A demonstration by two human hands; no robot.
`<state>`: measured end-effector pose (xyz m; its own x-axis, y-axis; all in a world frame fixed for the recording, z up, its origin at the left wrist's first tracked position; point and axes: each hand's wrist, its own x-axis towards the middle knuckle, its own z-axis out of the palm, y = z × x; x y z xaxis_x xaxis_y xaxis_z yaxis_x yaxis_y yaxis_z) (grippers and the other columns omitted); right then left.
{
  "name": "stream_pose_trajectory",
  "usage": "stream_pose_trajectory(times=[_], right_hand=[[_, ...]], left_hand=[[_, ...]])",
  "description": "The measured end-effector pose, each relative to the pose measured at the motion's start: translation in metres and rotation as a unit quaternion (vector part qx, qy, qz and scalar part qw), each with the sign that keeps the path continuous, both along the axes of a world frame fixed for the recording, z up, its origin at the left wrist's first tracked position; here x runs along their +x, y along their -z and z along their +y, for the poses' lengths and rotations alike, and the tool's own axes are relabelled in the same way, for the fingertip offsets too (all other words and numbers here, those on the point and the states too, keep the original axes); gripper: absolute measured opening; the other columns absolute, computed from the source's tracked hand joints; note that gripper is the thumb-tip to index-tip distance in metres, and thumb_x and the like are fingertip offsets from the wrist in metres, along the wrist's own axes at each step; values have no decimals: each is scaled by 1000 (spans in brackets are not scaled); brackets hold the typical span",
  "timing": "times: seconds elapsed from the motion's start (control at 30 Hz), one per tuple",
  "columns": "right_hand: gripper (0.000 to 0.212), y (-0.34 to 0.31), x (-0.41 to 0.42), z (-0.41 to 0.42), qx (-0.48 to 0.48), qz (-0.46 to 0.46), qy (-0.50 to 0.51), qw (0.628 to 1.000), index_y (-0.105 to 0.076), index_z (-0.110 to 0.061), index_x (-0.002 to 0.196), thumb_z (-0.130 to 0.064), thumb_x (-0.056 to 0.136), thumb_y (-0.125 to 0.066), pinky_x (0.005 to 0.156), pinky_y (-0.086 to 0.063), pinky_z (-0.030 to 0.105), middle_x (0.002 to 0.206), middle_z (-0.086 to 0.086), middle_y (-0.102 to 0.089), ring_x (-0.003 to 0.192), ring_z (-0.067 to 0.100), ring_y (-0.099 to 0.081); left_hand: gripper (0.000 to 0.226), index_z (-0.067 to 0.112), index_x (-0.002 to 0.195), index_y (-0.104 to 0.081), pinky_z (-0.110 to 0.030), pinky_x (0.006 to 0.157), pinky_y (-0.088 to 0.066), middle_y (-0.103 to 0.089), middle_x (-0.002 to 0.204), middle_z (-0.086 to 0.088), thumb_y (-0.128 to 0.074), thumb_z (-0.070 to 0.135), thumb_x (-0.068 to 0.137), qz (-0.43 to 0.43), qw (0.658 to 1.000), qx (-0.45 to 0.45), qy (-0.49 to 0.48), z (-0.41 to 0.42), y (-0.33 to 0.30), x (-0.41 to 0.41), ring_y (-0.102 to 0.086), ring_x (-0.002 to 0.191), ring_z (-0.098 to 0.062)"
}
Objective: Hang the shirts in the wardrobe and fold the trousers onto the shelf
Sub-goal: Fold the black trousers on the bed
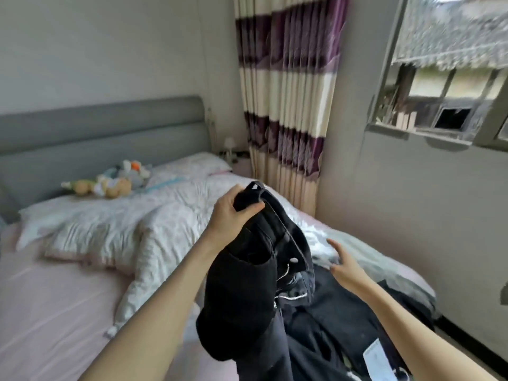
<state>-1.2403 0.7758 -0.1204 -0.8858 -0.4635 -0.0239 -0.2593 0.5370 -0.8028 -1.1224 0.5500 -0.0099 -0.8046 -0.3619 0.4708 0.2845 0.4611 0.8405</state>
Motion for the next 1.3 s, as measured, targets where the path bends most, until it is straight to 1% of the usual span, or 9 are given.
stream_pose_trajectory(times=[0.1,0.23,0.4,0.53,0.7,0.8,0.97,1.17,1.3], right_hand=[[61,-23,-23,-3,-105,-110,10,988,-26,-13,144,4,90,-49,60,-49,18,145,10,-36,80,10,-54],[26,-66,-37,-18,-225,-265,-24,937,-55,-25,117,-31,92,-57,68,-48,29,100,-6,-67,79,13,-61],[6,-117,-33,-37,-328,-256,-41,908,-60,3,86,-2,87,-58,43,-49,23,62,12,-65,48,17,-62],[31,-120,-24,-28,-340,-318,-261,845,-62,-4,114,-1,84,-52,77,-55,35,104,14,-69,95,28,-67],[46,-79,-21,-37,-202,59,-93,973,-52,-24,108,11,79,-60,74,-43,9,105,6,-53,88,11,-54],[107,-67,-29,-45,-83,157,-187,966,1,-37,143,-9,74,-76,106,-17,15,144,-12,-10,132,2,-17],[111,-87,-34,-66,118,369,-276,880,26,-44,137,-48,77,-67,114,-2,32,152,-15,25,140,6,18],[92,-106,-9,-107,160,313,-385,853,-22,-30,142,-52,69,-73,117,0,44,158,-5,5,143,15,14],[117,-104,-3,-124,94,203,-396,890,10,-34,146,-47,68,-76,117,-4,48,157,0,-8,145,18,0]], left_hand=[[24,27,73,-59,-8,64,-44,-63,67,19,-67,6,82,52,998,26,32,2,-54,-9,-58,66,6],[23,31,72,-64,-14,66,-48,-64,71,14,-64,13,85,75,992,57,82,-5,-97,-6,-61,71,-2],[13,29,77,-66,-19,69,-49,-69,76,11,-68,18,83,62,996,53,-30,-24,-104,-2,-65,75,-7],[18,26,82,-66,-16,69,-49,-69,75,11,-64,9,86,78,991,78,-80,-30,-92,3,-64,74,-7],[32,24,78,-74,-15,67,-51,-70,74,9,-56,-1,86,27,991,122,42,-33,-86,20,-65,71,-5],[37,26,76,-75,-15,69,-51,-69,74,9,-53,-1,85,-4,986,143,90,-34,-84,25,-65,73,-4],[15,23,76,-75,-19,66,-53,-70,74,6,-79,18,63,-36,962,211,171,-43,-82,34,-67,71,-7],[17,23,77,-76,-21,68,-55,-71,75,3,-75,15,62,-42,950,254,179,-53,-81,48,-68,72,-9],[31,21,75,-76,-20,67,-55,-71,75,3,-90,21,47,-34,950,261,168,-56,-86,57,-68,71,-9]])
